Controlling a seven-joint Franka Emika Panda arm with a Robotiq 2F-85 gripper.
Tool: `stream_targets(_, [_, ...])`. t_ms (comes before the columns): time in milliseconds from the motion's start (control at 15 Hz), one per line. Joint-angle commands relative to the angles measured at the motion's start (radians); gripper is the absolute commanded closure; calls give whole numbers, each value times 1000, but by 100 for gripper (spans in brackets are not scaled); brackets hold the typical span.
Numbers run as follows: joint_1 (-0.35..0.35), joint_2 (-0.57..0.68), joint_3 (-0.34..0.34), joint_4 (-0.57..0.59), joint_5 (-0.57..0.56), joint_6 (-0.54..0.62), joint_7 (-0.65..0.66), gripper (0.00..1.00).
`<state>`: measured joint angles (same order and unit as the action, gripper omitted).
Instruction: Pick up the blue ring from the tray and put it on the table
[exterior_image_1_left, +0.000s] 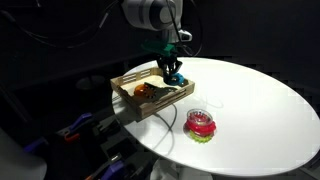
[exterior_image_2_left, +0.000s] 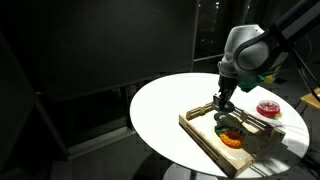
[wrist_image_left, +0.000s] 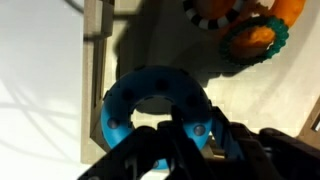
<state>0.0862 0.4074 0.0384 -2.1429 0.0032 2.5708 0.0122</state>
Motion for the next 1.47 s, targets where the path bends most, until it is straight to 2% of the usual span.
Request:
stream_targets(0, [-28,-47,8,3,16,-24,-16,90])
stream_targets(1000, [-109,0,-115,105,-10,-86,45,90])
stream_targets(1400, [-120,58,-133,123,-9,-94,62,90])
